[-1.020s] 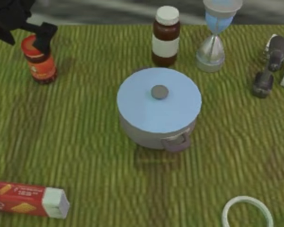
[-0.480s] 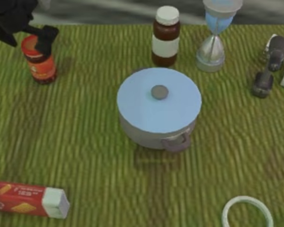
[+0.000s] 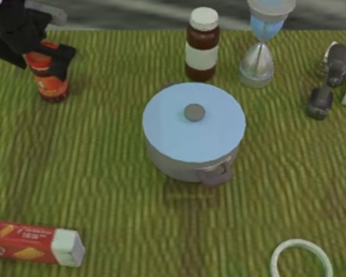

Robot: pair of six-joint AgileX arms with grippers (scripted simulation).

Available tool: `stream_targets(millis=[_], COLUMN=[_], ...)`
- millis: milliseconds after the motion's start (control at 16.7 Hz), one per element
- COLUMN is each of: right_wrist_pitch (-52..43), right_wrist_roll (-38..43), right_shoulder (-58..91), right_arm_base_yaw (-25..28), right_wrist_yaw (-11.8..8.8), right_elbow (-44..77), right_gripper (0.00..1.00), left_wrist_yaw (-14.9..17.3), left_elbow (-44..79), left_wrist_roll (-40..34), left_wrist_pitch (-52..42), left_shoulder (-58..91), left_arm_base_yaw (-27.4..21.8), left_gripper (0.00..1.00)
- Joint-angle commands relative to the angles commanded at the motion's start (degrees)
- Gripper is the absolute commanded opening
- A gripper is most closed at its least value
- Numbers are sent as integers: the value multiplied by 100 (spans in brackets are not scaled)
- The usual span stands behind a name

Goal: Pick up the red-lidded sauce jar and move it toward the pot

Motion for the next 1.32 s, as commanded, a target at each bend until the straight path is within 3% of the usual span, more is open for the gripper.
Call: stream_targets(millis=[60, 840, 1320], right_wrist_pitch=[0, 0, 0], right_wrist_roll=[0, 0, 0], right_shoulder=[0, 0, 0], right_arm_base_yaw=[0, 0, 0], right_wrist_yaw=[0, 0, 0], right_elbow=[0, 0, 0], right_gripper=[100, 100, 100], left_wrist_yaw=[0, 0, 0], left_elbow=[0, 0, 0], left_wrist_roll=[0, 0, 0], left_wrist_pitch=[0, 0, 0], left_shoulder=[0, 0, 0], left_arm_base_yaw=[0, 0, 0], left_gripper=[100, 2, 0])
